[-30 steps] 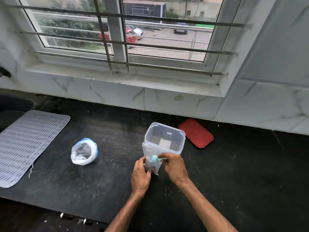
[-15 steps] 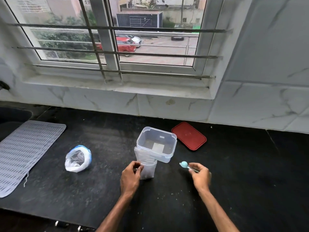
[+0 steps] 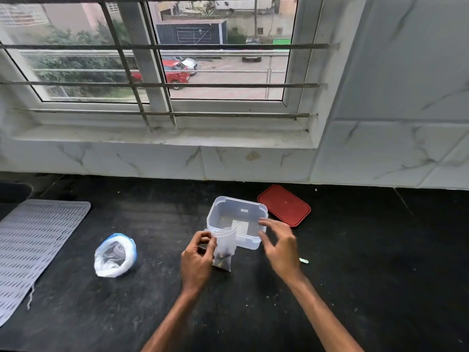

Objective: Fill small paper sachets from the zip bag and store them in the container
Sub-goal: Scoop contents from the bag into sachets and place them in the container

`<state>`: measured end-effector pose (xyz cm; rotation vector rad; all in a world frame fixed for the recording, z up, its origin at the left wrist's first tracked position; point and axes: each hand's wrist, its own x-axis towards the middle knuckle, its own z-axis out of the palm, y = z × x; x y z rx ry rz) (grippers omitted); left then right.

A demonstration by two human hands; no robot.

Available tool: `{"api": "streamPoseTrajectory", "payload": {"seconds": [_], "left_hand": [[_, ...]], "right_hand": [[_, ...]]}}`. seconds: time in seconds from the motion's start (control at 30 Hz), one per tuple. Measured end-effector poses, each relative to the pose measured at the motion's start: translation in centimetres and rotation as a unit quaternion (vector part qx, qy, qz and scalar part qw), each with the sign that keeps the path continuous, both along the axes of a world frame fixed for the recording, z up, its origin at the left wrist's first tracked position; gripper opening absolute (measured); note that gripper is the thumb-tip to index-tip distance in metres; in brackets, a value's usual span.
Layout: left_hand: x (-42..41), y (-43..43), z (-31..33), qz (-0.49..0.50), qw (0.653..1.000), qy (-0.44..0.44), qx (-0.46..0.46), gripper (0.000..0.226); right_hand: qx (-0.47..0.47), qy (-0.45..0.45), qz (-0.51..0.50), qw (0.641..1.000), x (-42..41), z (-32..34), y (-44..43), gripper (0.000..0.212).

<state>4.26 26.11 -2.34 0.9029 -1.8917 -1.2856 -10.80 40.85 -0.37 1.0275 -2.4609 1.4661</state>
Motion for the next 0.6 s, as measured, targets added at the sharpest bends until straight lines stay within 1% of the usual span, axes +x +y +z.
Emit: {"api": "streamPoseTrajectory", "payload": {"seconds": [0.07,0.13,0.2,0.27,0.4,0.5,0.6], "left_hand": [[0.0,-0.5,0.5,-0.024,1.0,0.014,0.003,0.005],[0.0,-1.0,0.6,-0.054,0.998,0.017,-0.003,0.005],[0.2,-1.9,0.8,-0.077,0.997,0.015,-0.012,0.006],[0.3,-2.8,1.1,-0.087,0.996,0.007,-0.02,0.006],[1.2,-4.3,1.8,-0.097,0.995,0.022,0.001,0.007],[1.8,-5.3,1.9,-0.121,0.992,0.026,0.005,0.006],[2.4,-6.2,2.1,-0.14,0.99,0.031,0.001,0.003]], "right_hand": [[0.014,-0.002,0.091,0.996,1.4,2.7,-2.8,0.031],[0.07,0.003,0.169,0.983,2.2,3.8,-4.7,0.036],[0.121,0.015,0.205,0.971,2.8,3.8,-6.1,0.034],[0.137,0.022,0.201,0.97,3.2,3.6,-7.0,0.027],[0.129,-0.001,0.166,0.978,3.8,3.6,-8.1,0.012],[0.142,-0.002,0.149,0.979,4.6,3.9,-9.0,0.009],[0.161,0.02,0.132,0.978,5.8,4.2,-9.7,0.009]]}}
